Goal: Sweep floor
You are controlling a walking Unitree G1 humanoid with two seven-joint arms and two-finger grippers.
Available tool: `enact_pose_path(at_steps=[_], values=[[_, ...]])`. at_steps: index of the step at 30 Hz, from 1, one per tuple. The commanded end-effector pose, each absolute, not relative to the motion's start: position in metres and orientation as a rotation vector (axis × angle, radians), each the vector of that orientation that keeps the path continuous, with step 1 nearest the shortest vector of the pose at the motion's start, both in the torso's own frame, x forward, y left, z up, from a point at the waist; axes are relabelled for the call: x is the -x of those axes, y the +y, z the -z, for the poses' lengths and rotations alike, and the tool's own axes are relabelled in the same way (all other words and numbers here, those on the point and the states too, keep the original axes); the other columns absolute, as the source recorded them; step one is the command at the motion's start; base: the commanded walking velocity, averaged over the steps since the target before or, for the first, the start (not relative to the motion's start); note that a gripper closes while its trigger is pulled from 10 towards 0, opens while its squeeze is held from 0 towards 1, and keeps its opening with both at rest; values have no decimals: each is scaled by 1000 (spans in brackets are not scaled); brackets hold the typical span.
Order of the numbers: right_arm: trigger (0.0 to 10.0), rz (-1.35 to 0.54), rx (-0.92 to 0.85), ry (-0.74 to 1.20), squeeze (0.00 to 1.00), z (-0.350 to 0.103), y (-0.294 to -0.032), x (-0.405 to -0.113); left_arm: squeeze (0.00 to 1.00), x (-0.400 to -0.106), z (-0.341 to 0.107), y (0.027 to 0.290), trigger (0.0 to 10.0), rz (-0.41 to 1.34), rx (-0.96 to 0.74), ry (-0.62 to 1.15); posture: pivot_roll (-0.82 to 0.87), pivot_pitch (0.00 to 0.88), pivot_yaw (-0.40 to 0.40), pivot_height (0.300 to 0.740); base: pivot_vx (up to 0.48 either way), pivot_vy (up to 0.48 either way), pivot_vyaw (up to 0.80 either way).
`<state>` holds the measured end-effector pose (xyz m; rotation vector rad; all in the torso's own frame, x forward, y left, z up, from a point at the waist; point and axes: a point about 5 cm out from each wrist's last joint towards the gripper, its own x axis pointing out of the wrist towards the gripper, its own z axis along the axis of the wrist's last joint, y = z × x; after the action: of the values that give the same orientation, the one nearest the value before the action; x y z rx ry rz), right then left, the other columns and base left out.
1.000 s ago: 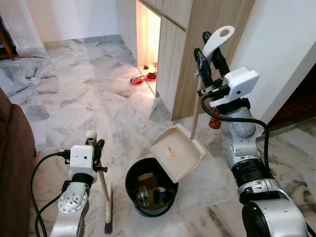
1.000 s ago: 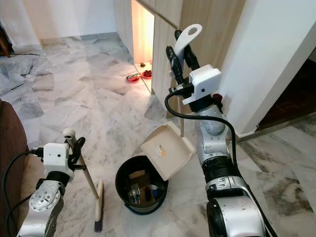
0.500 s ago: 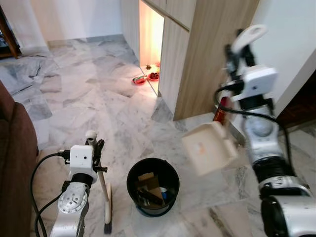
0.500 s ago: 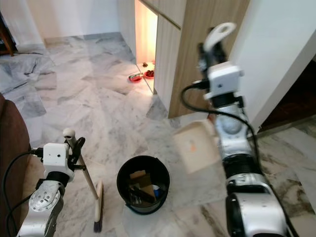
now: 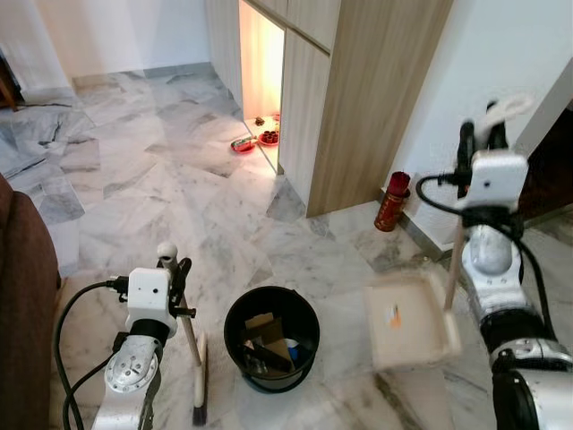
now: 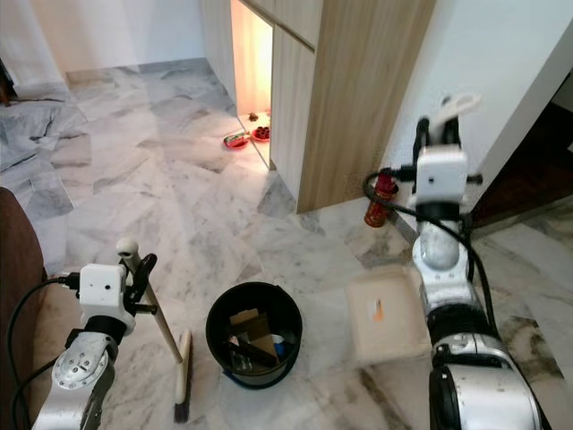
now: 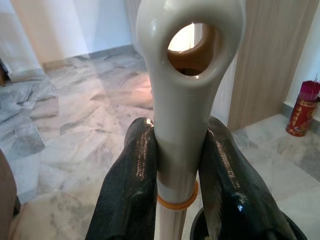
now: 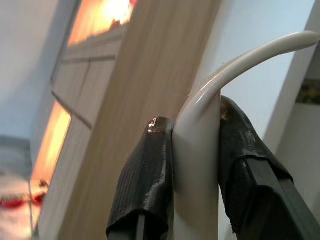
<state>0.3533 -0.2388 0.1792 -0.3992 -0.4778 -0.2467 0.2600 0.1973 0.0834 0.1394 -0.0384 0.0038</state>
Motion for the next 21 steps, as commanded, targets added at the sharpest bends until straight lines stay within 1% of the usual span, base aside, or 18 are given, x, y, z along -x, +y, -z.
enact_pose_path(at_steps=[1,4,8,10,12,21], values=[[10000,248,462,-479,0,-179,-242,-352,0,-260,-92,197,10000,5,-126,-76,120,0,-52,740,0,0,0],[10000,278,445,-411,0,-163,-251,-347,0,-257,-90,199,10000,9,-120,-67,116,0,-51,740,0,0,0],[10000,287,418,-373,0,-155,-255,-344,0,-255,-88,198,10000,10,-114,-60,115,0,-51,740,0,0,0],[10000,288,365,-335,0,-148,-256,-343,0,-254,-86,198,10000,7,-108,-54,113,0,-52,740,0,0,0],[10000,307,350,-308,0,-143,-260,-341,0,-253,-83,199,10000,-6,-95,-47,110,0,-53,740,0,0,0],[10000,307,350,-308,0,-143,-260,-341,0,-253,-83,199,10000,-6,-95,-47,110,0,-53,740,0,0,0]])
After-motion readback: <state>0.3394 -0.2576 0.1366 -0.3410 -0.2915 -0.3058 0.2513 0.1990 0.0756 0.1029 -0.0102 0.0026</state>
